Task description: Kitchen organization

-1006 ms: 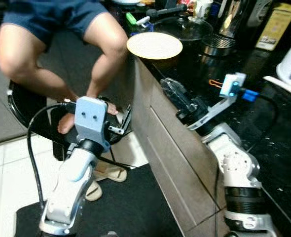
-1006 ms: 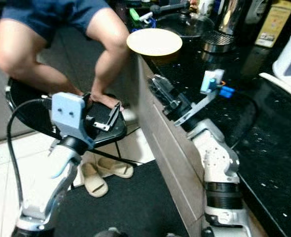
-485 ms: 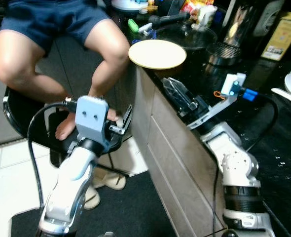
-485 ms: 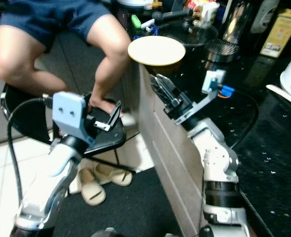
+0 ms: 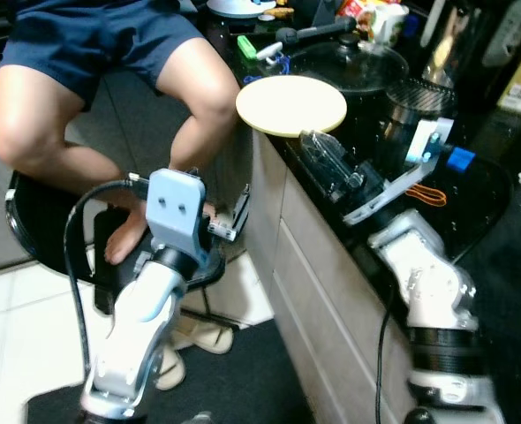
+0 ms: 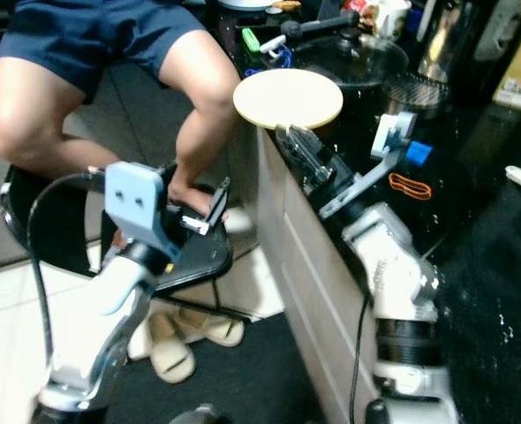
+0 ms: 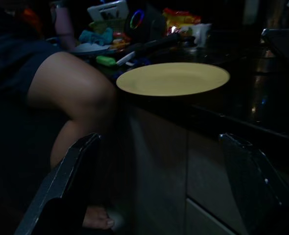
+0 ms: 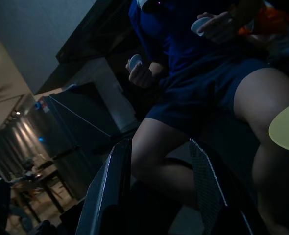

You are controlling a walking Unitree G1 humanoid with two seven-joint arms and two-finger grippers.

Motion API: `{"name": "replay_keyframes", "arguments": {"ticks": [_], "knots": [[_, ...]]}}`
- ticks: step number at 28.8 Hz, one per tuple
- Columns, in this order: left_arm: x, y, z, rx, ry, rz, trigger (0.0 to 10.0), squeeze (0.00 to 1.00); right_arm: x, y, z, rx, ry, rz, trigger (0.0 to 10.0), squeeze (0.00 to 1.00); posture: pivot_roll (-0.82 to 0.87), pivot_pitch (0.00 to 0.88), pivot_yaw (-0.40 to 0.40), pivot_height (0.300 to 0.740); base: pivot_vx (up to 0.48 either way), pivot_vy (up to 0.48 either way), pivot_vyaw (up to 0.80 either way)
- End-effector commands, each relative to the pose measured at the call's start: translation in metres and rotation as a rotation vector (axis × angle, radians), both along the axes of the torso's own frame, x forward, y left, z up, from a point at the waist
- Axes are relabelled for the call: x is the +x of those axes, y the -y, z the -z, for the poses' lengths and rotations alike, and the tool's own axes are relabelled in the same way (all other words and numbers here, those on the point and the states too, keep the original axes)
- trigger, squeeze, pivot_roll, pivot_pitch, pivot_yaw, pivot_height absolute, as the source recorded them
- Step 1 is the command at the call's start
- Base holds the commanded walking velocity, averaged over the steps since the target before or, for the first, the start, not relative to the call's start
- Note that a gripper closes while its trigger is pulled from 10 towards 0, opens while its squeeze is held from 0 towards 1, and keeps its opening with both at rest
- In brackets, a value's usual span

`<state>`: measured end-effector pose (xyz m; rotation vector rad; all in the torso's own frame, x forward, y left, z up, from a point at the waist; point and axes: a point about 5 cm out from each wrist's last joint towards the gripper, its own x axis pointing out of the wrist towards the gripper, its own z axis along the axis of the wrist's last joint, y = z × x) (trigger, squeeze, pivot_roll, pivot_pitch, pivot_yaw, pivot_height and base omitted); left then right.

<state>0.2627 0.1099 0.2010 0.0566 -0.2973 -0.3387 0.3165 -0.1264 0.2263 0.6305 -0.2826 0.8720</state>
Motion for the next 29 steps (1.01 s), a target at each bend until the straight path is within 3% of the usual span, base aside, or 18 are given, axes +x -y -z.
{"name": "replay_keyframes", "arguments": {"ticks": [1,16,24,29], "knots": [[-0.002,0.004,0.000,-0.004,-0.007,0.026,10.0,0.00,-0.001,0.004,-0.001,0.008,-0.001,0.001,10.0,0.00,0.05,0.065,-0.034,0.740,0.292,0.000,0.00],[-0.002,0.006,0.001,-0.001,-0.014,0.042,10.0,0.00,0.001,0.003,-0.001,-0.002,-0.015,0.005,10.0,0.00,0.05,0.057,-0.033,0.740,0.288,0.000,0.00],[-0.004,0.016,0.012,-0.013,-0.060,0.087,10.0,0.00,0.005,0.008,-0.024,-0.005,0.057,0.061,10.0,0.00,0.05,0.055,-0.033,0.740,0.000,0.000,0.00],[-0.006,0.020,0.022,0.004,-0.091,0.096,10.0,0.00,0.010,0.013,-0.039,-0.057,0.110,0.183,10.0,0.00,0.05,0.059,-0.032,0.740,0.000,0.000,0.00]]}}
